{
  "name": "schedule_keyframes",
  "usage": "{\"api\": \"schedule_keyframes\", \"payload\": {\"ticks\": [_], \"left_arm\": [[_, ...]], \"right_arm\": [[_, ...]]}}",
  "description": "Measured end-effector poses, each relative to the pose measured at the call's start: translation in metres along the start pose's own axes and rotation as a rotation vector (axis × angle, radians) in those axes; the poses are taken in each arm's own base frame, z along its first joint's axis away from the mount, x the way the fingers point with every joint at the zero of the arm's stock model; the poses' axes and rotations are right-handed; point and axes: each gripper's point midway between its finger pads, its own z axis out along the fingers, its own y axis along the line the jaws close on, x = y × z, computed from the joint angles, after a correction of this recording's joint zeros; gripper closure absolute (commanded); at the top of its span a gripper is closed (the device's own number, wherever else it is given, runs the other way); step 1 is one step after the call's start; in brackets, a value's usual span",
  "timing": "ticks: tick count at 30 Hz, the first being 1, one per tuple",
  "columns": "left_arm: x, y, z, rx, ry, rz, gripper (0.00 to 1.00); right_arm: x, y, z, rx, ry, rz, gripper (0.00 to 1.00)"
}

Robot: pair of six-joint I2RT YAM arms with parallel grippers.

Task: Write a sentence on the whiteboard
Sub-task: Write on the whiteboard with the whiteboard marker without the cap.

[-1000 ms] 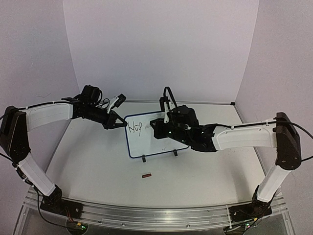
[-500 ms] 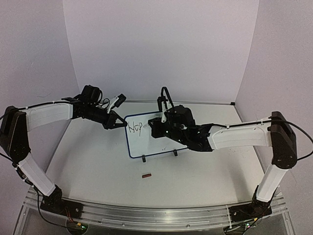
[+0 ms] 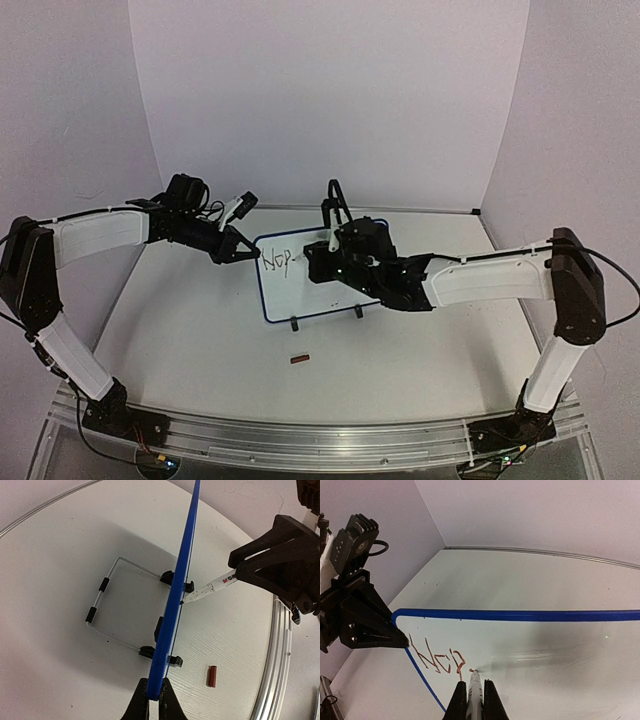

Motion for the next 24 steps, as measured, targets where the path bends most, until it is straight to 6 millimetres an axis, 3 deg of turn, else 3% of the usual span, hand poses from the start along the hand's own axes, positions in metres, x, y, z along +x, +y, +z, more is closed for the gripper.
{"api": "schedule_keyframes", "payload": {"ticks": [24], "left_arm": [[0.000,0.000,0.000,0.000,0.000,0.000,1.00]], "right_arm": [[-0.010,-0.003,-0.005,0.030,-0.030,-0.023,1.00]]}}
